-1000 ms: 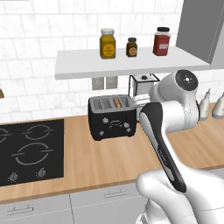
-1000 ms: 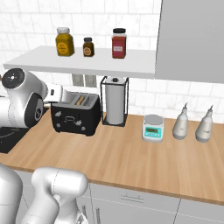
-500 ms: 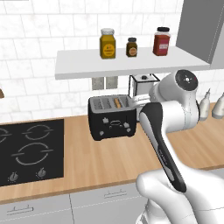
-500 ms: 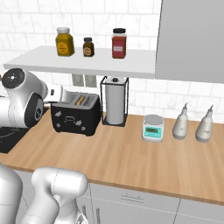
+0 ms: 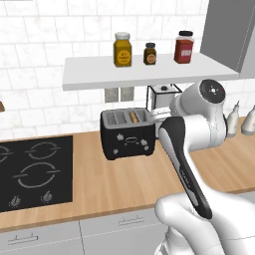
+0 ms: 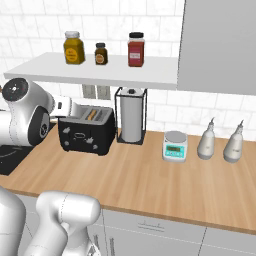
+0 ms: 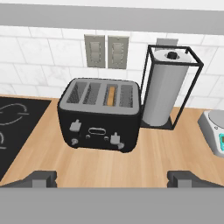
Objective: Start the toaster. Once the lever pops up, take the bread to the plate on the dining counter.
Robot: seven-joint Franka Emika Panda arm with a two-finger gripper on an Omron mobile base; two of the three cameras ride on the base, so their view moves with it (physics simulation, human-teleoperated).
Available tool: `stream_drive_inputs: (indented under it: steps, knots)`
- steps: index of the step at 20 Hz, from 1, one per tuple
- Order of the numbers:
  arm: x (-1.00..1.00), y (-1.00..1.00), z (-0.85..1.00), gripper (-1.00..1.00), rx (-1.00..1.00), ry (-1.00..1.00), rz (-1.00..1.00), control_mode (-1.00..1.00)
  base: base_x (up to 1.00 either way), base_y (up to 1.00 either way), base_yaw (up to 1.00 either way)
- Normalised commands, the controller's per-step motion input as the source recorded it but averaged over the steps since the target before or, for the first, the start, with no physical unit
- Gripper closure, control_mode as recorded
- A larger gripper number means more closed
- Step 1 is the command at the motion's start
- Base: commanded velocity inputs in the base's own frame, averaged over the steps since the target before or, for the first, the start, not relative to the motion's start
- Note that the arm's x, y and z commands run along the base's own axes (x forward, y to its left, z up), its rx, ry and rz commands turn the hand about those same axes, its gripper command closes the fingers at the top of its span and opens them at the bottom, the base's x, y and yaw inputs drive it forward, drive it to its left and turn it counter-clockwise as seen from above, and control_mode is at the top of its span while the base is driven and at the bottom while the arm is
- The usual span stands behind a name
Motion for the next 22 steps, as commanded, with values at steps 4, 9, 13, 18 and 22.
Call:
stream_drive_inputs:
  steps: [4, 9, 13, 18, 22]
  knots:
    - [0.0, 0.0, 0.0, -1.0, 0.0, 0.0, 0.0, -1.0, 0.0, 0.0, 0.0]
    - [0.0, 0.0, 0.0, -1.0, 0.0, 0.0, 0.0, -1.0, 0.0, 0.0, 0.0]
    - [0.0, 0.0, 0.0, -1.0, 0.0, 0.0, 0.0, -1.0, 0.0, 0.0, 0.0]
    - [0.0, 0.0, 0.0, -1.0, 0.0, 0.0, 0.0, -1.0, 0.0, 0.0, 0.0]
    - [0.0, 0.0, 0.0, -1.0, 0.0, 0.0, 0.0, -1.0, 0.0, 0.0, 0.0]
